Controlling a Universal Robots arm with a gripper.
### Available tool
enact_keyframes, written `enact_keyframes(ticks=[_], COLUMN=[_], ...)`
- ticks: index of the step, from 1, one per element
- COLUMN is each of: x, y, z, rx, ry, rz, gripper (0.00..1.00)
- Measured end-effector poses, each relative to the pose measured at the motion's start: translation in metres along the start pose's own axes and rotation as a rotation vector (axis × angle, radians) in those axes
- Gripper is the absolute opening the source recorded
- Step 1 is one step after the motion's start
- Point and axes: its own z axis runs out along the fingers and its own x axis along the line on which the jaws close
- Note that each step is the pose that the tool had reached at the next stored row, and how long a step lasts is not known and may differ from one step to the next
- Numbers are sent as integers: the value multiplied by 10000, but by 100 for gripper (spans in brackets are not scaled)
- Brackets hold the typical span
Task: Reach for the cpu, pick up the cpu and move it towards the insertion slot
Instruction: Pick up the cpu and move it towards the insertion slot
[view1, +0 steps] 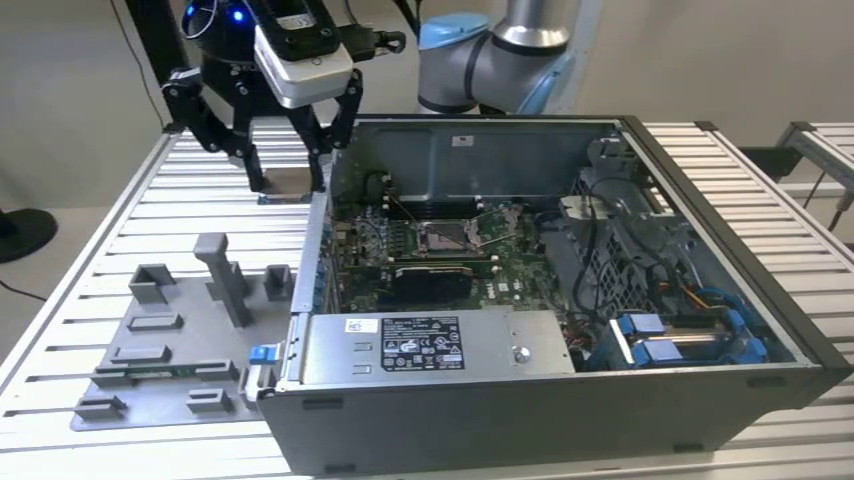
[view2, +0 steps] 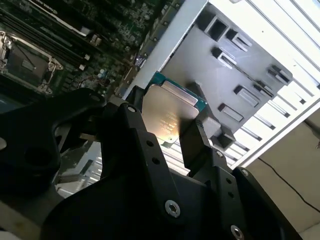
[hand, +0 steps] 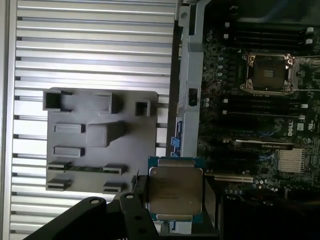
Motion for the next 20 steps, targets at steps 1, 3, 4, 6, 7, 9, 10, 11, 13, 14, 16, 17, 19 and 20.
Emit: enact_keyframes(ticks=[1, 3, 4, 6, 7, 9, 10, 11, 13, 14, 16, 17, 19, 20], x=[-33, -95, -126, -188, -215, -273, -304, -331, -392, -425, -488, -520, -583, -614], y=[-1, -3, -4, -7, -8, -10, -11, -12, -14, -15, -17, -18, -21, -22], z=[-1, -1, -2, -2, -3, -3, -4, -4, -5, -5, -6, -6, -7, -8], rx=[0, 0, 0, 1, 1, 1, 0, 0, 0, 1, 0, 0, 0, 1], ry=[0, 0, 0, 0, 0, 0, 0, 0, 0, 0, 0, 0, 0, 0], rz=[0, 1, 0, 0, 0, 0, 0, 0, 1, 0, 0, 0, 0, 0], gripper=[0, 0, 0, 0, 0, 0, 0, 0, 0, 0, 0, 0, 0, 0])
